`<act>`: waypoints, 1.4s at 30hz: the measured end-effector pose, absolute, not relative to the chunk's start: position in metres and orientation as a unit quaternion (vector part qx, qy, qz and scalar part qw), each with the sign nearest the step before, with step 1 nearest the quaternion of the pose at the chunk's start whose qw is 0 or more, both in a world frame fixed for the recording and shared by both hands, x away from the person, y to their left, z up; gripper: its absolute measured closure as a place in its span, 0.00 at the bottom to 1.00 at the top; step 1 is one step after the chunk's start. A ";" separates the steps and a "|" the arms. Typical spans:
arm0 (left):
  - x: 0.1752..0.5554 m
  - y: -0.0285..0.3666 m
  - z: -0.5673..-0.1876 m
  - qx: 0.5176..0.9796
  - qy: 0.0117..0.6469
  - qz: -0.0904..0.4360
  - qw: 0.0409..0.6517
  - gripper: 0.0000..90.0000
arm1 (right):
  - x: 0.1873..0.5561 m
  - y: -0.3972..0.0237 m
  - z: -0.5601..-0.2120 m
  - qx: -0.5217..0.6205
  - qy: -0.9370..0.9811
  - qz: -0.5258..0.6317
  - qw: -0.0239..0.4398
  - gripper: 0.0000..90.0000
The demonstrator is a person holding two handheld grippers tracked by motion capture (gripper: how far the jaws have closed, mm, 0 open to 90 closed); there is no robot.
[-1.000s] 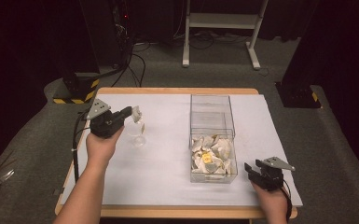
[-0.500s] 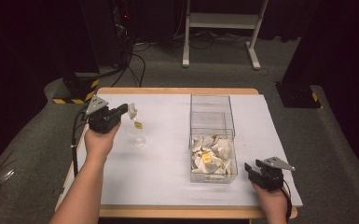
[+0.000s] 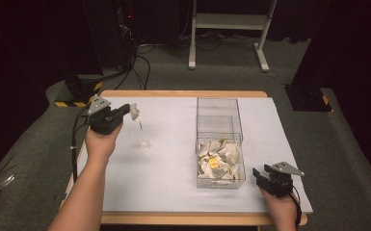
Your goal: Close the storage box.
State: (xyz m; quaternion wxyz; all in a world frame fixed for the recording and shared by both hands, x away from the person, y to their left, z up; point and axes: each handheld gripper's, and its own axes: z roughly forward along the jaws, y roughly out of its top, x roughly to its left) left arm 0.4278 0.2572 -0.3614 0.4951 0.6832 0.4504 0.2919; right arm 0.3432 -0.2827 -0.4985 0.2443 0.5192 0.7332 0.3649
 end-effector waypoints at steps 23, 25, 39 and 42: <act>0.429 0.249 -0.398 0.708 0.463 0.278 0.455 1.00 | 0.343 -0.282 -0.499 0.517 0.735 0.362 0.247 0.54; 0.428 0.248 -0.400 0.711 0.461 0.280 0.451 1.00 | 0.343 -0.282 -0.499 0.518 0.735 0.362 0.246 0.54; 0.423 0.249 -0.421 0.722 0.466 0.265 0.437 1.00 | 0.343 -0.281 -0.499 0.517 0.737 0.359 0.245 0.54; 0.423 0.247 -0.421 0.721 0.466 0.261 0.440 1.00 | 0.343 -0.281 -0.499 0.518 0.736 0.359 0.246 0.54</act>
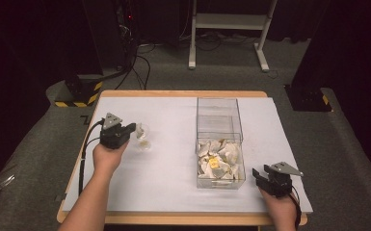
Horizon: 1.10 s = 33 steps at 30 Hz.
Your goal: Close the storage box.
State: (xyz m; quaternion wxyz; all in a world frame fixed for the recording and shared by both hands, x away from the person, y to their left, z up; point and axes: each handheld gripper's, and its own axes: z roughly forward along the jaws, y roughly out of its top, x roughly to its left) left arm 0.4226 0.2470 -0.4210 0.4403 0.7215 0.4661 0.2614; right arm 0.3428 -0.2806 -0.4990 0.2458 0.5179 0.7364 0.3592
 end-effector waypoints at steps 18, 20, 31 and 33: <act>0.412 0.240 -0.417 0.727 0.465 0.270 0.427 0.57 | 0.343 -0.281 -0.499 0.517 0.738 0.359 0.245 0.54; 0.410 0.241 -0.417 0.725 0.468 0.269 0.428 0.54 | 0.343 -0.281 -0.499 0.517 0.738 0.359 0.246 0.54; 0.398 0.245 -0.419 0.724 0.475 0.269 0.421 0.31 | 0.343 -0.281 -0.499 0.517 0.737 0.359 0.246 0.54; 0.395 0.246 -0.420 0.721 0.479 0.272 0.420 0.29 | 0.343 -0.281 -0.499 0.517 0.738 0.359 0.246 0.54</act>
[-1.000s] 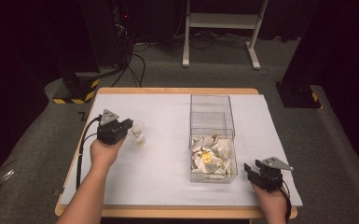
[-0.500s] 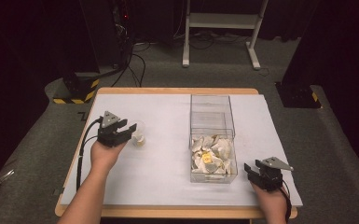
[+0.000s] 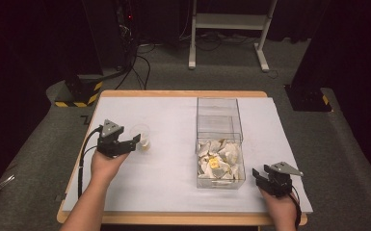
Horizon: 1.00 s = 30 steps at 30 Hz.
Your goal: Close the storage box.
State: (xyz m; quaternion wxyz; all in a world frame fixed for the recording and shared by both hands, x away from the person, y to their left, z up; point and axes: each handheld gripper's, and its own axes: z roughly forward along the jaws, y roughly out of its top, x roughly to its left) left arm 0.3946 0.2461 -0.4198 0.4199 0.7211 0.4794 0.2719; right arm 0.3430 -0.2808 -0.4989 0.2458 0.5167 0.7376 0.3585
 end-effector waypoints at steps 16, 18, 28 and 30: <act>0.372 0.261 -0.435 0.721 0.484 0.256 0.424 0.27 | 0.343 -0.281 -0.499 0.516 0.739 0.358 0.246 0.53; 0.368 0.262 -0.440 0.723 0.485 0.252 0.422 0.27 | 0.343 -0.281 -0.499 0.515 0.739 0.358 0.246 0.53; 0.352 0.266 -0.457 0.730 0.488 0.237 0.415 0.27 | 0.343 -0.281 -0.499 0.516 0.738 0.358 0.246 0.53; 0.348 0.267 -0.461 0.732 0.490 0.234 0.412 0.27 | 0.343 -0.281 -0.499 0.516 0.738 0.358 0.246 0.53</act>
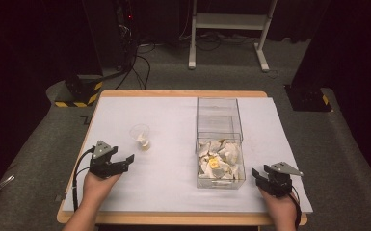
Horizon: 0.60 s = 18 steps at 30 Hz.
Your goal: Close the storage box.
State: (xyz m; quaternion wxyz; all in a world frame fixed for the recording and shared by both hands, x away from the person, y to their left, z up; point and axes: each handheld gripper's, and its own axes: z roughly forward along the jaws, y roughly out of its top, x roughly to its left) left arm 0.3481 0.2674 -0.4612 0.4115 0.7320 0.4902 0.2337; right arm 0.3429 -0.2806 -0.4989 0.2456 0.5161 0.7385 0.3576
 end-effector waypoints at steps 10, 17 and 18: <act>0.330 0.268 -0.486 0.756 0.485 0.227 0.377 0.26 | 0.343 -0.280 -0.499 0.516 0.738 0.357 0.247 0.53; 0.327 0.268 -0.503 0.768 0.484 0.235 0.347 0.26 | 0.343 -0.281 -0.499 0.516 0.737 0.362 0.242 0.52; 0.327 0.268 -0.504 0.769 0.485 0.235 0.344 0.25 | 0.343 -0.281 -0.498 0.515 0.738 0.363 0.242 0.51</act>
